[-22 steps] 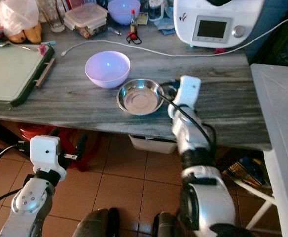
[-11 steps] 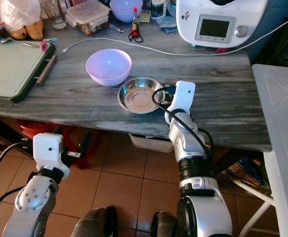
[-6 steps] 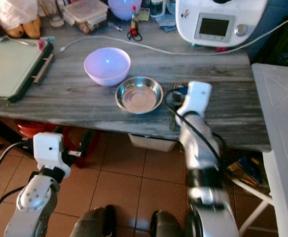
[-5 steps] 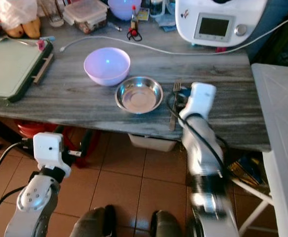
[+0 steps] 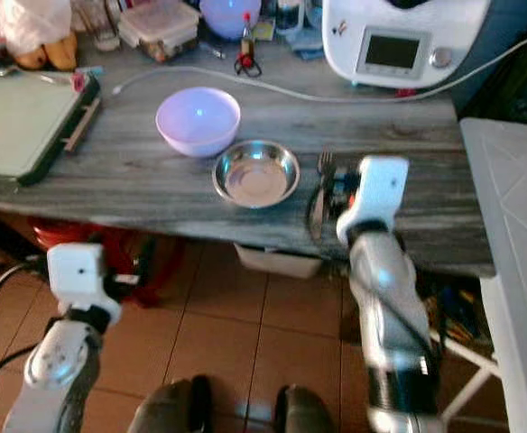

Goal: Setting the table

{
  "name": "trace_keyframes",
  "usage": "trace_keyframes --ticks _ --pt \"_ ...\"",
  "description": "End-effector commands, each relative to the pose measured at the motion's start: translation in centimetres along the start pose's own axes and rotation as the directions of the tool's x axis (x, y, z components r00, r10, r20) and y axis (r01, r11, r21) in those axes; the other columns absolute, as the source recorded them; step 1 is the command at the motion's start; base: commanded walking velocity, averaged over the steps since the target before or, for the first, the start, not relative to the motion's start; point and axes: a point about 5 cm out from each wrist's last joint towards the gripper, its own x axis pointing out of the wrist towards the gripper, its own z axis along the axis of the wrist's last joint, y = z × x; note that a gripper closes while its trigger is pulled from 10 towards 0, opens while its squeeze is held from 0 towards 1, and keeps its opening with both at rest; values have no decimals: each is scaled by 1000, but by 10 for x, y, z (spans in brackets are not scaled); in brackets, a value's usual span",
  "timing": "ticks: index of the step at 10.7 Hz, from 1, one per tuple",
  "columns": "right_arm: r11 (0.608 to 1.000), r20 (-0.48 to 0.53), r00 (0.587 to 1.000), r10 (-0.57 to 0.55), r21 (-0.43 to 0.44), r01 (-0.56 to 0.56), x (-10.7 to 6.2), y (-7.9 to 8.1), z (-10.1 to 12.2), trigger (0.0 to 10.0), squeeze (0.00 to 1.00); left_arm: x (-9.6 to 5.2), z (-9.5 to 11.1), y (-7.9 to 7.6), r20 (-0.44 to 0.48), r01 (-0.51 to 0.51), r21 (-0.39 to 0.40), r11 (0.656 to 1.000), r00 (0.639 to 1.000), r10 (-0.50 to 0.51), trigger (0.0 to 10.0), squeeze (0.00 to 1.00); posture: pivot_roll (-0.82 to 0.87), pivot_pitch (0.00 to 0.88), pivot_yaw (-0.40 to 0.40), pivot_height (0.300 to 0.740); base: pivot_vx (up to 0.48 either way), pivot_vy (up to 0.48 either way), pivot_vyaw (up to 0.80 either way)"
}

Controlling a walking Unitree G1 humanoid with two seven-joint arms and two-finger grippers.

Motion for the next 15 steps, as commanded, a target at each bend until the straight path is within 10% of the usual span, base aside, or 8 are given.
trace_keyframes --ticks 1,2,4,5,6,15 --pt "1000 -13 1000 10 9 -10 -7 1 -3 10000 0 -2 -6 1 -30 -8 -8 1000 1000 7 10000 0 13 94 13 740 -296 0 0" --pt "1000 -26 1000 5 21 -4 -10 1 -7 10000 1000 0 -6 0 -30 -4 -10 1000 1000 4 10000 0 9 90 16 740 -368 0 0" --pt "1000 -28 1000 6 14 -5 -12 3 -8 10000 945 7 -3 -3 -14 8 -11 1000 1000 -8 10000 0 4 79 18 740 -362 0 0" --pt "1000 -29 1000 7 13 -7 -12 3 -9 10000 110 9 -2 -3 -6 9 -9 1000 1000 -9 10000 0 4 72 17 740 -349 0 0" --pt "1000 -26 1000 15 6 -15 -11 3 -10 10000 0 11 -2 -2 -2 8 -11 1000 1000 -8 10000 0 5 64 14 740 -345 0 0" --pt "999 -46 998 -32 10 33 -6 -3 -22 10000 0 19 -1 -7 45 81 -35 996 996 -79 10000 0 6 0 27 740 -186 -52 0"
